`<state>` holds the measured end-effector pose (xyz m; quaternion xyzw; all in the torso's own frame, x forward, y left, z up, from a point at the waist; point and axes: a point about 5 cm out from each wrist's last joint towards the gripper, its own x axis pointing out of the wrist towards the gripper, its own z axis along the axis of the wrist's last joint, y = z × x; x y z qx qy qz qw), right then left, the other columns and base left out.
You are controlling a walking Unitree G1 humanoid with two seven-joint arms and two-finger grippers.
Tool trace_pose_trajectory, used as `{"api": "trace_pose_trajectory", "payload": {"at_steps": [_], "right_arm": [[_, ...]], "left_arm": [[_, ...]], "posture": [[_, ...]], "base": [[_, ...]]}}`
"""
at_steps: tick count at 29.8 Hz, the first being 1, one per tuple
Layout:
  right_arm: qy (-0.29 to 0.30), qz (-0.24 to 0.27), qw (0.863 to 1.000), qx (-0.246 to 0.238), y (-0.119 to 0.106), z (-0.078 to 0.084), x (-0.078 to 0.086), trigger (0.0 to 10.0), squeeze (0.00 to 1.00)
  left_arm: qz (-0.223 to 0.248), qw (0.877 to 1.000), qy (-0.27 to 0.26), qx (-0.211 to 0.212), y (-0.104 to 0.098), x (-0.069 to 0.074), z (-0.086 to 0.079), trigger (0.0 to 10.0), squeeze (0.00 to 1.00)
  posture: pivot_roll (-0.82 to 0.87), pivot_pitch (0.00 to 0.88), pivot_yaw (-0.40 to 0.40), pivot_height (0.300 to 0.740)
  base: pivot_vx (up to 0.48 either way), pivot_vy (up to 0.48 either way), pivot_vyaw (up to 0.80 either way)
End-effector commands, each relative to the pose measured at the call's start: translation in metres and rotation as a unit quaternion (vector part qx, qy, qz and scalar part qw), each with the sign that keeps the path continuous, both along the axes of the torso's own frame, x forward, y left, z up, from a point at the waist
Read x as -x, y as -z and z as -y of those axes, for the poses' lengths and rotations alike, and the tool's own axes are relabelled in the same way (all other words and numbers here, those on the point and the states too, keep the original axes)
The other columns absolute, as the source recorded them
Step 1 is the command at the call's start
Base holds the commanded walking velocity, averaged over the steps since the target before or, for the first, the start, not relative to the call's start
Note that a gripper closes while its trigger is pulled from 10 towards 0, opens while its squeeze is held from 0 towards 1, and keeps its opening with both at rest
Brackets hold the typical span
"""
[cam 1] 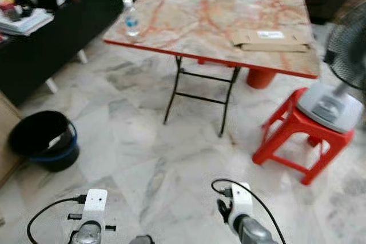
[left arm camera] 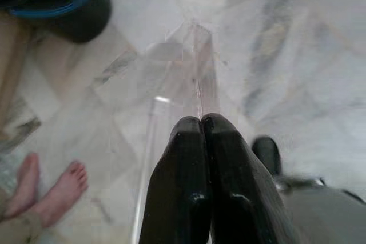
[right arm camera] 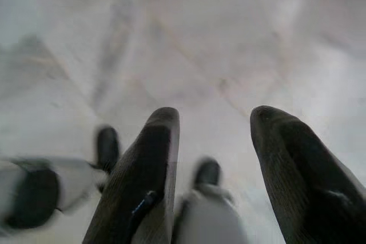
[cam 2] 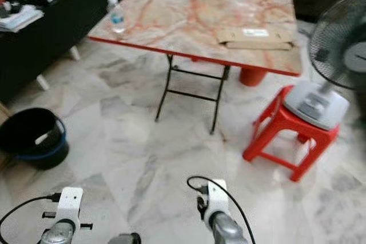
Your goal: Picking trash to rubbish bin
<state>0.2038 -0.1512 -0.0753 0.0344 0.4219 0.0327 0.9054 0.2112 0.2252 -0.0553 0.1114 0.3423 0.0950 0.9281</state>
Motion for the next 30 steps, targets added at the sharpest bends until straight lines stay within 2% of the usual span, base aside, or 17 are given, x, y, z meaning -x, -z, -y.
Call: {"api": "trace_pose_trajectory", "payload": {"at_steps": [1, 5, 12, 18, 23, 30], "right_arm": [[-0.013, -0.009, 1.000, 0.007, 0.003, -0.002, 0.004, 10.0, 0.00], [-0.012, -0.009, 1.000, 0.014, 0.003, 0.001, 0.006, 10.0, 0.00], [-0.015, -0.012, 1.000, 0.020, 0.003, 0.004, 0.006, 10.0, 0.00], [0.006, -0.014, 1.000, 0.014, 0.003, 0.003, 0.006, 10.0, 0.00], [-0.003, -0.019, 0.999, 0.032, 0.005, 0.004, 0.008, 10.0, 0.00], [-0.008, -0.021, 0.999, 0.035, 0.006, 0.005, 0.011, 10.0, 0.00]], "left_arm": [[-0.043, 0.999, -0.029, 0.004, 0.013, 0.023, -0.007, 10.0, 0.00], [-0.053, 0.997, -0.048, 0.004, 0.016, 0.030, -0.009, 10.0, 0.00], [-0.053, 0.997, -0.050, -0.001, 0.016, 0.030, -0.010, 10.0, 0.00], [-0.072, 0.996, -0.053, -0.017, 0.017, 0.032, -0.014, 10.0, 0.00], [-0.079, 0.995, -0.052, -0.021, 0.018, 0.034, -0.014, 10.0, 0.00], [-0.084, 0.995, -0.052, -0.024, 0.019, 0.035, -0.014, 10.0, 0.00]], "posture": [[0.08, 0.195, -0.066, 0.740], [0.09, 0.189, -0.069, 0.740], [0.10, 0.190, -0.070, 0.740], [0.09, 0.191, -0.054, 0.740], [0.10, 0.194, -0.048, 0.740], [0.09, 0.195, -0.052, 0.740]], "base": [[0.000, 0.000, 0.00], [0.000, 0.000, 0.40], [0.000, 0.000, 0.70], [0.000, 0.000, 0.00], [0.271, 0.000, 0.00], [0.281, 0.000, 0.79]]}}
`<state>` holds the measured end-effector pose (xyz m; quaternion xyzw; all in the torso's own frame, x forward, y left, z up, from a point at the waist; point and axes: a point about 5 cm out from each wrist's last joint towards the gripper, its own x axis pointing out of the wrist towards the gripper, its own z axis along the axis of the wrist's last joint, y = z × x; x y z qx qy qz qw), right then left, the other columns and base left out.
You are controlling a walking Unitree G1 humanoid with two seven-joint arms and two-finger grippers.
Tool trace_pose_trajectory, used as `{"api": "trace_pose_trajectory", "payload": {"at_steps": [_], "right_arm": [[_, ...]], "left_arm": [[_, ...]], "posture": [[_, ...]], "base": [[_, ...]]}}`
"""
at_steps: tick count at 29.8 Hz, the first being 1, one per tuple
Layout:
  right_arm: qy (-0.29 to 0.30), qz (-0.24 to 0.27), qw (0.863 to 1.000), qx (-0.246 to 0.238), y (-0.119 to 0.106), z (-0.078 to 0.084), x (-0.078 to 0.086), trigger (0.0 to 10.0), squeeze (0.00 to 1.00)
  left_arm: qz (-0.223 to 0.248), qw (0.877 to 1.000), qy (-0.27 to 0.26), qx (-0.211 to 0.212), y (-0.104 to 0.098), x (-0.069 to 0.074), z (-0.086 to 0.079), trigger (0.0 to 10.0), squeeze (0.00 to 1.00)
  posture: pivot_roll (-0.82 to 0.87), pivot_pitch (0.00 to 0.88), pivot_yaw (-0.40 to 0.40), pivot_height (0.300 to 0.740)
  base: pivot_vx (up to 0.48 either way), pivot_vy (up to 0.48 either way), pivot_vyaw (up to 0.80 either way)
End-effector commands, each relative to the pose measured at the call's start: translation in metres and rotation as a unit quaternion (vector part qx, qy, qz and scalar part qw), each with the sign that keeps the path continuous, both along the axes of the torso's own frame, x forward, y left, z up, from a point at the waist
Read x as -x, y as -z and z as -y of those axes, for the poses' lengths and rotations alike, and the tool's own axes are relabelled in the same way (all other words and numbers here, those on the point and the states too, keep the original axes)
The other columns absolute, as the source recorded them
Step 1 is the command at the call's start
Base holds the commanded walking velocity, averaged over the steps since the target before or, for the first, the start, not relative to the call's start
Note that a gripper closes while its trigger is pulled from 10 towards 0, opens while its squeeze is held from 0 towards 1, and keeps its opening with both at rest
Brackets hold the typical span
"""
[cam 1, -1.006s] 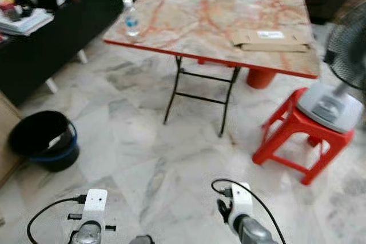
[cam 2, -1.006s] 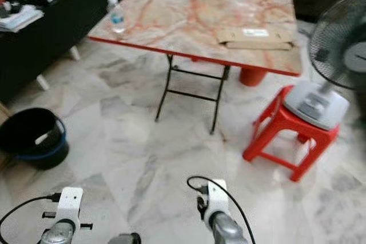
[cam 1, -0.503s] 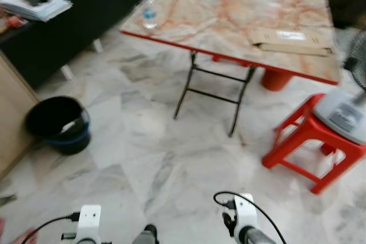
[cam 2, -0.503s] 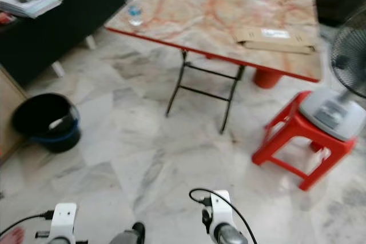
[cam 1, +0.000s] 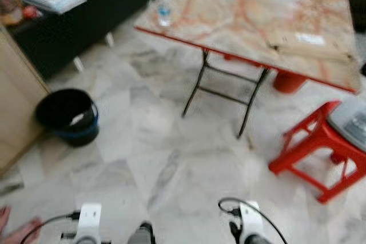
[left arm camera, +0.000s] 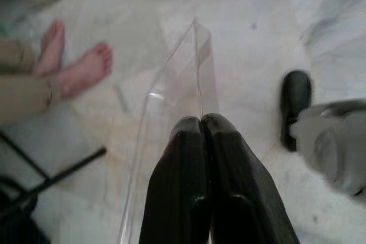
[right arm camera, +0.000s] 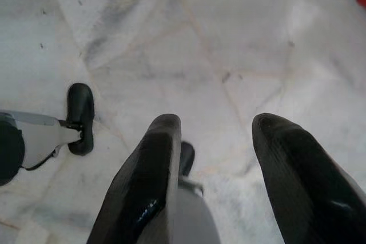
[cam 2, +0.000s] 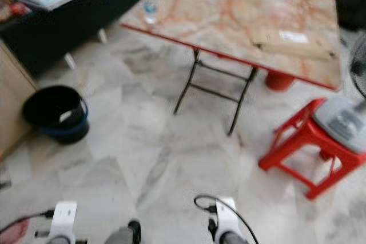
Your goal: Picking trash to rubbish bin
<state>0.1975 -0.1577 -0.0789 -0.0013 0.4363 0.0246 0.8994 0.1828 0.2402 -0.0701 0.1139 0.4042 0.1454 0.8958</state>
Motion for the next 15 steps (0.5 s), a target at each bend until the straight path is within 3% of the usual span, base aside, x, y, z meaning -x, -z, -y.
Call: {"api": "trace_pose_trajectory", "payload": {"at_steps": [1, 3, 12, 15], "right_arm": [[0.002, -0.005, 1.000, 0.000, 0.0021, -0.0011, 0.0040, 10.0, 0.00], [0.008, -0.002, 1.000, 0.001, 0.0016, 0.0004, 0.0032, 10.0, 0.00], [0.004, 0.004, 1.000, -0.002, -0.0001, -0.0012, 0.0000, 10.0, 0.00], [-0.006, 0.006, 1.000, 0.004, -0.0006, -0.0030, -0.0009, 10.0, 0.00]], "left_arm": [[-0.022, 1.000, 0.004, -0.006, 0.0047, 0.0076, 0.0011, 10.0, 0.00], [-0.025, 1.000, 0.003, -0.006, 0.0052, 0.0086, 0.0011, 10.0, 0.00], [-0.025, 1.000, 0.003, -0.009, 0.0045, 0.0076, -0.0002, 10.0, 0.00], [-0.023, 1.000, 0.000, -0.009, 0.0039, 0.0066, -0.0006, 10.0, 0.00]], "posture": [[0.09, 0.193, -0.048, 0.740], [0.09, 0.192, -0.047, 0.740], [0.10, 0.193, -0.043, 0.740], [0.10, 0.192, -0.049, 0.740]], "base": [[0.281, 0.000, 0.78], [0.279, 0.000, 0.51], [0.280, 0.000, 0.00], [0.281, 0.000, 0.73]]}}
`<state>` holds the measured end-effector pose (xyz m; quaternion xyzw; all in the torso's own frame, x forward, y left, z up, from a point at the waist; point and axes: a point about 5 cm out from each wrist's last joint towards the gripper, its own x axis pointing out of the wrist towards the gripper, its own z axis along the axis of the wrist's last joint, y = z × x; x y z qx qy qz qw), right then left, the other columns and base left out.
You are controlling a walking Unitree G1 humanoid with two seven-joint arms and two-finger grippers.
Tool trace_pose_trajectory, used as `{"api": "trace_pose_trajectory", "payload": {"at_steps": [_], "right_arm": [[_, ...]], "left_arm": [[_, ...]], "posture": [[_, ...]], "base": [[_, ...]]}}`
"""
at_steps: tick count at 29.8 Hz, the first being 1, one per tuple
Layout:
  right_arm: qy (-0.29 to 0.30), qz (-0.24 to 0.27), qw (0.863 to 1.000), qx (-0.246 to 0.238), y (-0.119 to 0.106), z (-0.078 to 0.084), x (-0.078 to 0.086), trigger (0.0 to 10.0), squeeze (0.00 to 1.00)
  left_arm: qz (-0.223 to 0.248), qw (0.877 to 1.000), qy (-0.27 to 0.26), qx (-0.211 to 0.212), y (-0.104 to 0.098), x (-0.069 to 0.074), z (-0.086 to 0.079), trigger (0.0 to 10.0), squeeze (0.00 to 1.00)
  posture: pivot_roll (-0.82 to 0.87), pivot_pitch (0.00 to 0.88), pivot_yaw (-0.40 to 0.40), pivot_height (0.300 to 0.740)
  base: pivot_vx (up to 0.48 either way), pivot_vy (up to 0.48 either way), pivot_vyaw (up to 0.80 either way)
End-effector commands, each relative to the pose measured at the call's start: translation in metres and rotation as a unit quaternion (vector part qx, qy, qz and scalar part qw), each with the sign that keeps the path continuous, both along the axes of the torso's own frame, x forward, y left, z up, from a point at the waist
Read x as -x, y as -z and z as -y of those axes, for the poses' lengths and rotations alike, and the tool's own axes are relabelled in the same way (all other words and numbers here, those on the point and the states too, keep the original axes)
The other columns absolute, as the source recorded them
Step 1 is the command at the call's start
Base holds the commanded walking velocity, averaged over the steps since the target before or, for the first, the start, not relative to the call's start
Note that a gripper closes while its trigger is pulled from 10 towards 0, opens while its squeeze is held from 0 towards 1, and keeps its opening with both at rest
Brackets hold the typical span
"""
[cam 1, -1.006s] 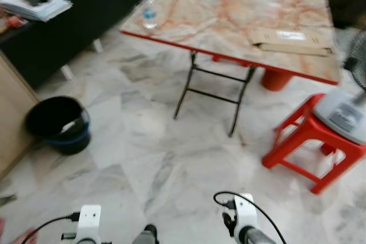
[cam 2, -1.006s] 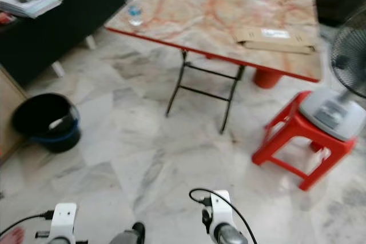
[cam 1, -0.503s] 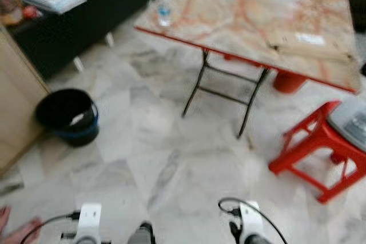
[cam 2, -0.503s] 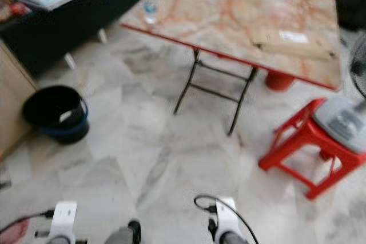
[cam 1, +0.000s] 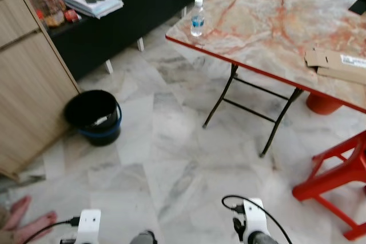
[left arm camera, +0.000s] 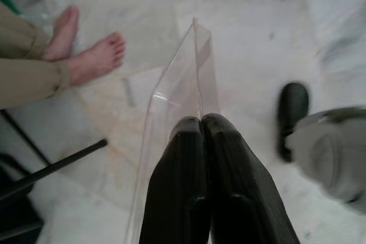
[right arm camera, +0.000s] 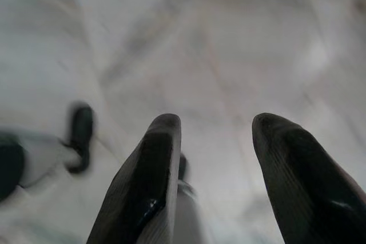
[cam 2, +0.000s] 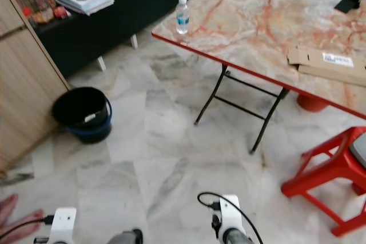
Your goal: Picking trash to rubbish bin
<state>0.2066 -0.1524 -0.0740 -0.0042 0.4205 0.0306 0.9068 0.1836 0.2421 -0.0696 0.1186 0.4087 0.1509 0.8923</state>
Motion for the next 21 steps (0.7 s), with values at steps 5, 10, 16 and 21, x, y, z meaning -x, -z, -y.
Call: {"api": "trace_pose_trajectory", "payload": {"at_steps": [5, 10, 16, 21], "right_arm": [[0.005, -0.012, 1.000, 0.001, 0.0044, 0.0019, 0.0080, 10.0, 0.00], [0.014, -0.012, 1.000, -0.004, 0.0038, 0.0026, 0.0068, 10.0, 0.00], [0.010, -0.013, 1.000, -0.004, 0.0036, 0.0008, 0.0062, 10.0, 0.00], [-0.010, -0.008, 1.000, 0.004, 0.0030, -0.0017, 0.0052, 10.0, 0.00]], "left_arm": [[-0.019, 1.000, 0.003, -0.003, 0.0050, 0.0087, 0.0011, 10.0, 0.00], [-0.023, 1.000, 0.003, -0.004, 0.0057, 0.0103, 0.0007, 10.0, 0.00], [-0.024, 1.000, 0.004, -0.007, 0.0044, 0.0089, -0.0023, 10.0, 0.00], [-0.020, 1.000, 0.005, -0.010, 0.0027, 0.0064, -0.0038, 10.0, 0.00]], "posture": [[0.10, 0.189, -0.046, 0.740], [0.10, 0.177, -0.041, 0.740], [0.11, 0.164, -0.031, 0.740], [0.11, 0.155, -0.031, 0.740]], "base": [[0.282, 0.000, 0.63], [0.279, 0.000, 0.00], [0.282, 0.000, 0.00], [0.287, 0.000, 0.18]]}}
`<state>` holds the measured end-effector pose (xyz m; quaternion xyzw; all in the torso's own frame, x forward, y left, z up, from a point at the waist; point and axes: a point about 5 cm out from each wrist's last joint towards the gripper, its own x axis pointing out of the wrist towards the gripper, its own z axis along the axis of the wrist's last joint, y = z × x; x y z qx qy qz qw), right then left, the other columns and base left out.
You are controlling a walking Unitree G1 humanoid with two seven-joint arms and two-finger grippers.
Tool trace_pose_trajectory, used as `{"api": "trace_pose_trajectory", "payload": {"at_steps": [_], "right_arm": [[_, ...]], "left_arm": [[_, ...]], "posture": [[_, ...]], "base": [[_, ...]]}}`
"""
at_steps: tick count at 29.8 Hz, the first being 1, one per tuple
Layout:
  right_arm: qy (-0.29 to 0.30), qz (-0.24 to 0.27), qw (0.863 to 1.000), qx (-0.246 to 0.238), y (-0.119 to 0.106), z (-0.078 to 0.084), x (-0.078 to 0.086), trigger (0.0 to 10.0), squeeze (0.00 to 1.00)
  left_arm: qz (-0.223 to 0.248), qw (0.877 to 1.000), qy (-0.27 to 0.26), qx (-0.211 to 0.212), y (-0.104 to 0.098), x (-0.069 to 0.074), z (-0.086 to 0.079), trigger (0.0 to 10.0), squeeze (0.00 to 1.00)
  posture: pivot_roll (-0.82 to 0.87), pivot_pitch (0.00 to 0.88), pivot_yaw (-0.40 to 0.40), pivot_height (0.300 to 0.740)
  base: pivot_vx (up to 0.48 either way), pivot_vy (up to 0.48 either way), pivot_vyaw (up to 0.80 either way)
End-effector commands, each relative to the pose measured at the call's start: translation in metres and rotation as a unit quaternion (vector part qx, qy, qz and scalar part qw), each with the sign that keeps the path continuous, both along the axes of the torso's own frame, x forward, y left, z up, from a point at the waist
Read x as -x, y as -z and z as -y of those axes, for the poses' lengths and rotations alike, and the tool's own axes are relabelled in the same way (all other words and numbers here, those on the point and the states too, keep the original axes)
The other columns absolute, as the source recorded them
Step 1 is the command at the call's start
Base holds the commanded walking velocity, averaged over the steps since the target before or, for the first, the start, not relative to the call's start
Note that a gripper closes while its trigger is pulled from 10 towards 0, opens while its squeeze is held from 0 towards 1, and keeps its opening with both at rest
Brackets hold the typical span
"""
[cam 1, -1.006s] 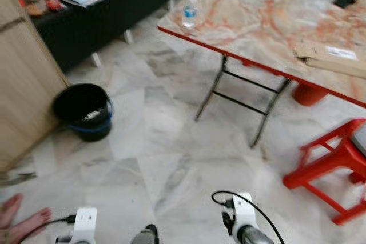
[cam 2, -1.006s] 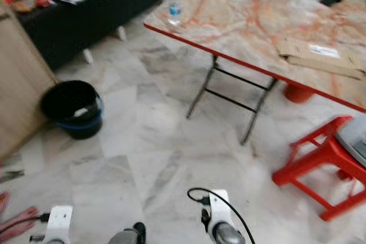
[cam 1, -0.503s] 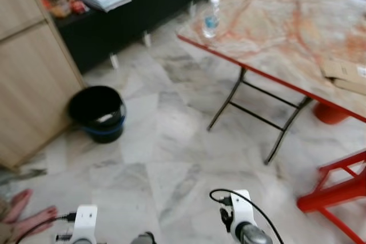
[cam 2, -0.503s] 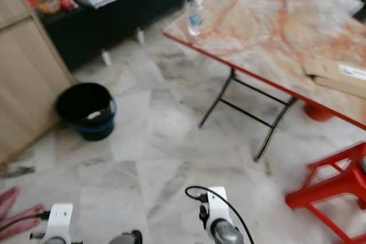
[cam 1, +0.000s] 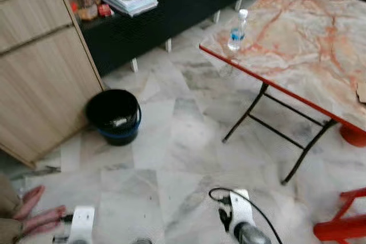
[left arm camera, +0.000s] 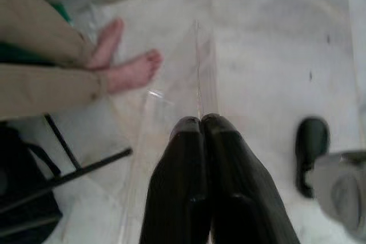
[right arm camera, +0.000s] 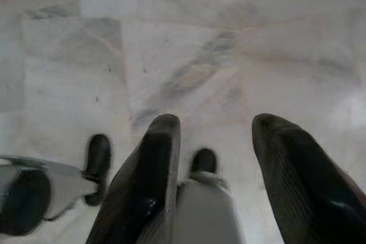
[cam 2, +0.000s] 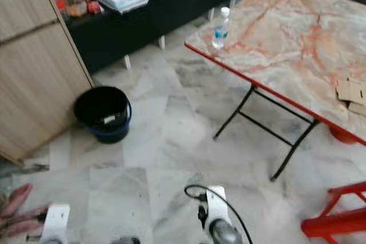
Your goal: Picking trash to rubbish bin
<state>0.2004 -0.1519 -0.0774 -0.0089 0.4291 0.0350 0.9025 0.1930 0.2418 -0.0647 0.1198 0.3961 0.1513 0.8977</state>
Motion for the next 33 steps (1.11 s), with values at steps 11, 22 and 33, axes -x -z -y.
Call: {"api": "trace_pose_trajectory", "payload": {"at_steps": [11, 22, 33], "right_arm": [[0.001, 0.002, 1.000, 0.003, -0.0011, -0.0009, -0.0023, 10.0, 0.00], [0.011, 0.006, 1.000, -0.002, -0.0015, 0.0000, -0.0028, 10.0, 0.00], [0.001, 0.003, 1.000, 0.005, -0.0003, 0.0016, -0.0004, 10.0, 0.00]], "left_arm": [[-0.039, 0.999, 0.004, -0.011, 0.0081, 0.0180, -0.0067, 10.0, 0.00], [-0.036, 0.999, 0.010, -0.014, 0.0059, 0.0138, -0.0076, 10.0, 0.00], [-0.040, 0.999, 0.013, -0.014, 0.0074, 0.0162, -0.0062, 10.0, 0.00]], "posture": [[0.12, 0.121, -0.018, 0.740], [0.12, 0.096, -0.016, 0.740], [0.13, 0.081, -0.026, 0.740]], "base": [[0.299, 0.000, 0.22], [0.298, 0.000, 0.49], [0.299, 0.000, 0.00]]}}
